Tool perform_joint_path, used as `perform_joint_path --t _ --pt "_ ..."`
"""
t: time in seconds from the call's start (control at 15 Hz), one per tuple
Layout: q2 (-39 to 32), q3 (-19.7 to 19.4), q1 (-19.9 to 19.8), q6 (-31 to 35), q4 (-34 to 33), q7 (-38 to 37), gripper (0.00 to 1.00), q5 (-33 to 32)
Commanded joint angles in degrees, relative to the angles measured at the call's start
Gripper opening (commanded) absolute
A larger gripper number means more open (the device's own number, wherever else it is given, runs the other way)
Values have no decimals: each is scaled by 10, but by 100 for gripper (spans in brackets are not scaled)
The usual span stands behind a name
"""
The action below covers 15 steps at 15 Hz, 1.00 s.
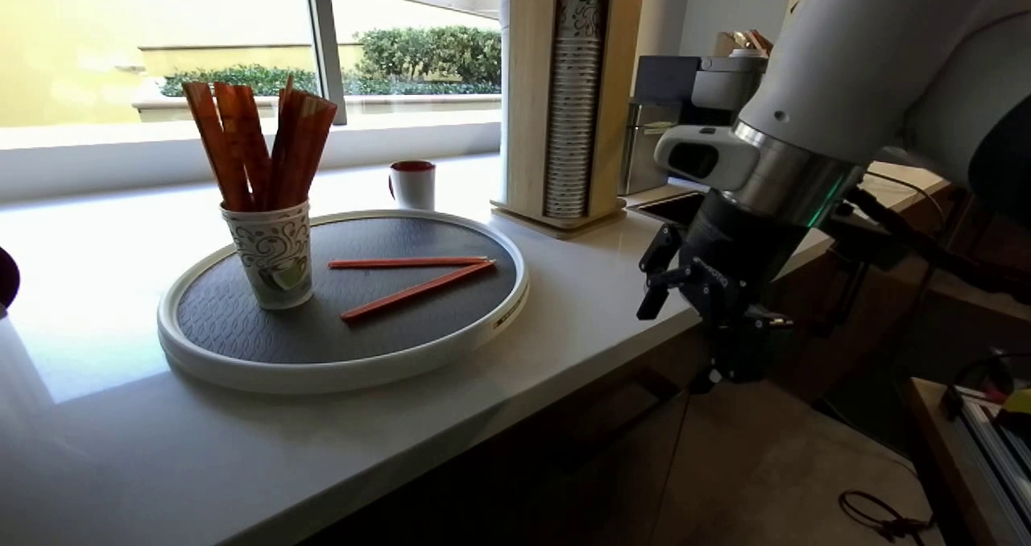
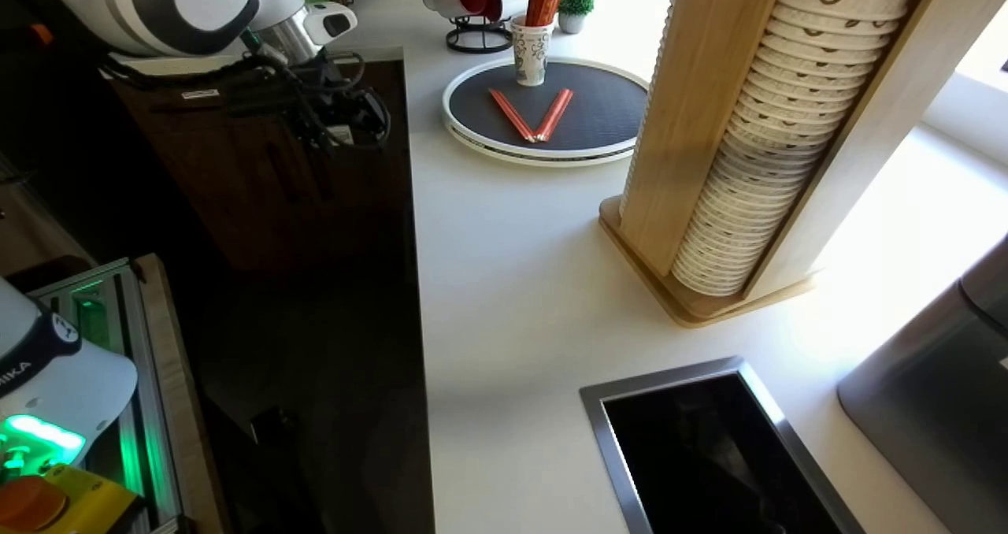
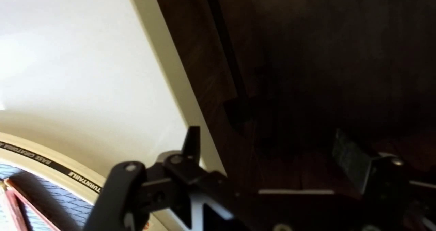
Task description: Open the drawer
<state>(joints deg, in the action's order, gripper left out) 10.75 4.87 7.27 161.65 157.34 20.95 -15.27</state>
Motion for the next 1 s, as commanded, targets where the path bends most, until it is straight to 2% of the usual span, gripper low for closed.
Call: perform_joint_path --t 0.0,0.07,0.27,0.33,0.6,0.93 --pt "-62 -20 15 103 10 50 100 22" --pt "-66 -19 22 100 11 64 100 28" --pt "-73 -5 11 50 8 59 100 6" --pt "-68 -6 6 75 8 48 100 7" --pt "-75 -3 6 68 8 52 100 7" --pt "-108 -4 -21 71 -11 -13 100 -158"
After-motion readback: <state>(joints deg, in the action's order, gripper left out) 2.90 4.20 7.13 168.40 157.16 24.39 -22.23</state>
